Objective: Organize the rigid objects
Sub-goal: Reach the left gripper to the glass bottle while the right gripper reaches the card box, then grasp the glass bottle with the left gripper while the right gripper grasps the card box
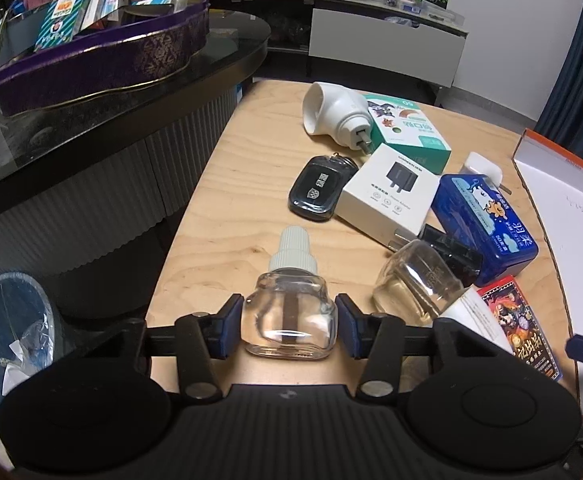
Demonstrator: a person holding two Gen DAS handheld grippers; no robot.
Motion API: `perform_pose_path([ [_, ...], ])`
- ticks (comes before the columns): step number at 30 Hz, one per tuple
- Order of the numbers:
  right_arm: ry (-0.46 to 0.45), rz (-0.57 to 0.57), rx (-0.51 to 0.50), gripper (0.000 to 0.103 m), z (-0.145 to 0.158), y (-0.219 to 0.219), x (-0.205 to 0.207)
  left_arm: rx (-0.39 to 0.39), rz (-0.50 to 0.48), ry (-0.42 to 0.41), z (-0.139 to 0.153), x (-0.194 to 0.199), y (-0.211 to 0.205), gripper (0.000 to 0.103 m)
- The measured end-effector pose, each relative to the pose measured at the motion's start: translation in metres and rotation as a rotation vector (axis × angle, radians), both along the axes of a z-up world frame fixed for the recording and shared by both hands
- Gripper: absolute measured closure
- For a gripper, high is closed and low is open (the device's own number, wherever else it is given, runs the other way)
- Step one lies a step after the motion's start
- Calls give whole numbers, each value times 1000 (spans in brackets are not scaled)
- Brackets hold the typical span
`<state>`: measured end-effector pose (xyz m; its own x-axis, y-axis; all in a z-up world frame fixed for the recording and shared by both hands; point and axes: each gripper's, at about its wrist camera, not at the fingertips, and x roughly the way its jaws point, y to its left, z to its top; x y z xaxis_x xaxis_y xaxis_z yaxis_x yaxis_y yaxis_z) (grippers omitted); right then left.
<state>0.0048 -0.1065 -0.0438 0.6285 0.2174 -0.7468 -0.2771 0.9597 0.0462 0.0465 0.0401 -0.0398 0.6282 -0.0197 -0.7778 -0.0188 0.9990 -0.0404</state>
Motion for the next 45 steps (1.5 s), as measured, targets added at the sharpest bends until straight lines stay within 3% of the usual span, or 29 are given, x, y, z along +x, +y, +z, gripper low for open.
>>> perform_pose_path([
  [7, 25, 73, -39, 16, -11, 11, 19, -26, 6, -7, 3, -3, 5, 53],
  [9, 31, 77, 6, 22, -11, 8, 23, -24, 0, -10, 3, -3, 4, 53],
  [10, 30, 77, 12, 32, -11, 7, 25, -25, -2, -9, 3, -4, 3, 53],
  [16, 33, 10, 3, 32, -6, -3, 20, -27, 6, -21, 5, -9, 4, 53],
  [28, -58, -70, 120, 32, 37, -37, -7, -46, 18, -83, 33, -30, 8, 53],
  [37, -108, -134, 151, 32, 56, -62, -21, -54, -51, -154, 63, -44, -17, 53],
  [45, -155, -235, 168, 32, 73, -104, -30, -64, -196, -187, 82, -35, -75, 53],
])
